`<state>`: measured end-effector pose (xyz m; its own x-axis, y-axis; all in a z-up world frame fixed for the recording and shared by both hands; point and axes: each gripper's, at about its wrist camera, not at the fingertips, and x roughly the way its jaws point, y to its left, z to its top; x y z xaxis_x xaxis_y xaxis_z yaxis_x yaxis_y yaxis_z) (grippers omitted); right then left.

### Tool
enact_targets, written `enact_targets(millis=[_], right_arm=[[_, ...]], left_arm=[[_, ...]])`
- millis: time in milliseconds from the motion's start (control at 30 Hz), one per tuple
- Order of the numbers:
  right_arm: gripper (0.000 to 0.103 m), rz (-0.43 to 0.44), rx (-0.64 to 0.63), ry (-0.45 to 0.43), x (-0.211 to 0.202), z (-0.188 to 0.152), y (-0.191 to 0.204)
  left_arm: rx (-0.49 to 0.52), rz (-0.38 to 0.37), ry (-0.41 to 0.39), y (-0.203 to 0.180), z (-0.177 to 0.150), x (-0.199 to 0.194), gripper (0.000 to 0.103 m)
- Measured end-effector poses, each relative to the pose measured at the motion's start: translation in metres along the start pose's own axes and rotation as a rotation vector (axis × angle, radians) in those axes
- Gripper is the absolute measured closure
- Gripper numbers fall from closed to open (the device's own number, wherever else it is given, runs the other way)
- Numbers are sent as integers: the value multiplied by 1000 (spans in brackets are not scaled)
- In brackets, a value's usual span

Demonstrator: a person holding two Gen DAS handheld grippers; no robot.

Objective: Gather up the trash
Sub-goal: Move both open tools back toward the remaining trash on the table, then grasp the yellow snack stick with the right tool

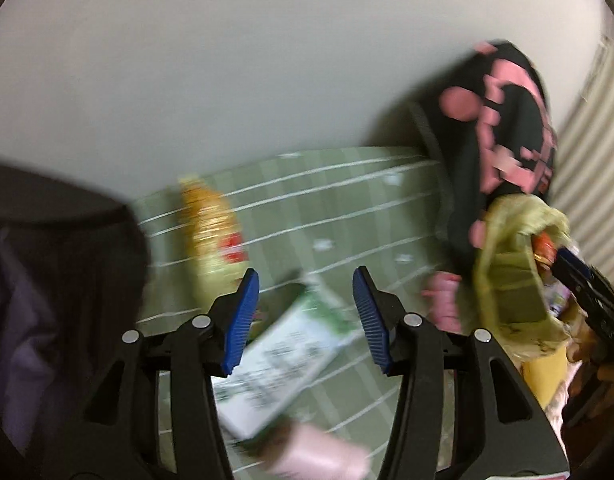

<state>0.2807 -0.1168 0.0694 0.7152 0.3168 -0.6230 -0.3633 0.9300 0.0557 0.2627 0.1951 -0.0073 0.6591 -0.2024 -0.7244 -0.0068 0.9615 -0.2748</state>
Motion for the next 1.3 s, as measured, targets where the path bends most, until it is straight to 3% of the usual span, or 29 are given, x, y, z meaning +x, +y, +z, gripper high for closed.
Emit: enact_targets(millis=[200, 433, 667, 800, 933, 1000, 1100, 1200, 1300], right_arm=[[58, 99, -26, 67, 29, -4, 34], [58, 256, -58, 219, 74, -27, 86], [58, 393, 58, 356, 122, -40, 123], [58, 405, 120, 392, 144, -36, 136], [58, 385, 133, 396, 160, -29, 143], [58, 334, 99, 390, 165, -21, 146], [58, 264, 0, 309, 155, -7, 154], [58, 282, -87, 251, 153, 8, 171], [58, 359, -89, 267, 169, 20, 193]], left_arm=[[-125, 64, -29, 50, -14, -22, 56], [-177, 94, -33, 70, -35, -39, 56], [-181, 131, -33, 75, -53, -55, 56], [-184, 143, -43, 78, -57, -64, 56], [-179, 145, -53, 79, -56, -69, 56], [-182, 145, -54, 80, -54, -69, 56], [-192, 146, -56, 85, -54, -69, 56], [-215, 149, -56, 93, -54, -68, 56], [-226, 146, -54, 98, -56, -67, 56]])
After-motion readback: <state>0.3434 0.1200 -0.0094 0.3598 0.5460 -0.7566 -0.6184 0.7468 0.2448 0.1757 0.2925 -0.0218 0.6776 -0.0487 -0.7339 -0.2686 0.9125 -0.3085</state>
